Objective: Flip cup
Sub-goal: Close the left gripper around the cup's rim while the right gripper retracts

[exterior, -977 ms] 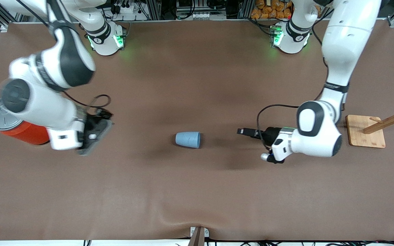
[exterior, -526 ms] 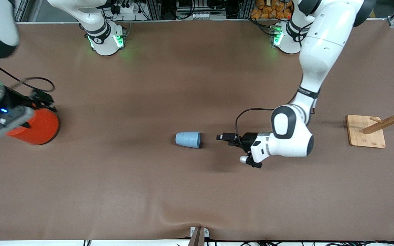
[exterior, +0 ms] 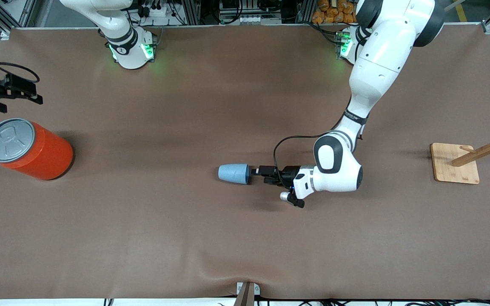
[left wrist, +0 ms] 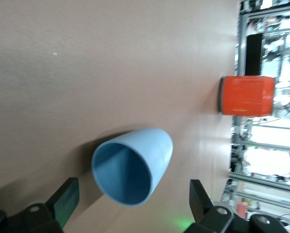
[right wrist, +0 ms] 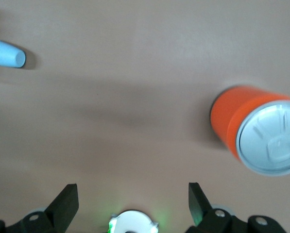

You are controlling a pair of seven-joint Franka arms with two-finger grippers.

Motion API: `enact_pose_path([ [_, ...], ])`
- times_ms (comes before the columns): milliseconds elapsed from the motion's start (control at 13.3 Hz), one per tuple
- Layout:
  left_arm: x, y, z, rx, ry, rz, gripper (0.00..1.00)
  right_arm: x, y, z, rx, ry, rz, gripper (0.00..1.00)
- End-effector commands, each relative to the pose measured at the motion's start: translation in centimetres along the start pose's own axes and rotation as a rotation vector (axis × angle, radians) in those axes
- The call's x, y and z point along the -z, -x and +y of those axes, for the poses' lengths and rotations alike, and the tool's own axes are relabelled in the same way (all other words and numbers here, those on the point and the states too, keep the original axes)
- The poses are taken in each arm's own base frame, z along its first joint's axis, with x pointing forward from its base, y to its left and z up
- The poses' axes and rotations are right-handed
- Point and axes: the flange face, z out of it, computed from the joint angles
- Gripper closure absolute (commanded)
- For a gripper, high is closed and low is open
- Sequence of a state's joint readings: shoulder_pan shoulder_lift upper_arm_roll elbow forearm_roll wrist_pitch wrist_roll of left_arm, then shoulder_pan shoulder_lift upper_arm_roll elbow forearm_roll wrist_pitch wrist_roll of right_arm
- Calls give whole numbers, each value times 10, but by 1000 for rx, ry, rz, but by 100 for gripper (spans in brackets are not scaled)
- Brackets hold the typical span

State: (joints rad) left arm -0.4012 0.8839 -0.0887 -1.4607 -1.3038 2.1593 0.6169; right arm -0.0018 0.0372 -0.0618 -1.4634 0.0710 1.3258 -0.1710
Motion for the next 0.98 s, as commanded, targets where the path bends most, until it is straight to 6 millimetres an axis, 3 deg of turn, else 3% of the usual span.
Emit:
enact_pose_path([
  [0, -20, 1, -4, 5, 47, 28, 0, 2, 14, 7, -121, -14, -3, 0],
  [601, -56, 4, 8, 3, 65, 47, 3, 18, 32, 13, -214, 66, -7, 0],
  [676, -57, 4, 9, -13, 57, 53, 19, 21, 33, 16, -220, 65, -2, 0],
  [751, -57, 4, 8, -56, 55, 55, 59, 22, 32, 19, -222, 64, 6, 0],
  [901, -58, 5, 8, -78, 53, 54, 99, 30, 28, 18, -223, 63, 34, 0],
])
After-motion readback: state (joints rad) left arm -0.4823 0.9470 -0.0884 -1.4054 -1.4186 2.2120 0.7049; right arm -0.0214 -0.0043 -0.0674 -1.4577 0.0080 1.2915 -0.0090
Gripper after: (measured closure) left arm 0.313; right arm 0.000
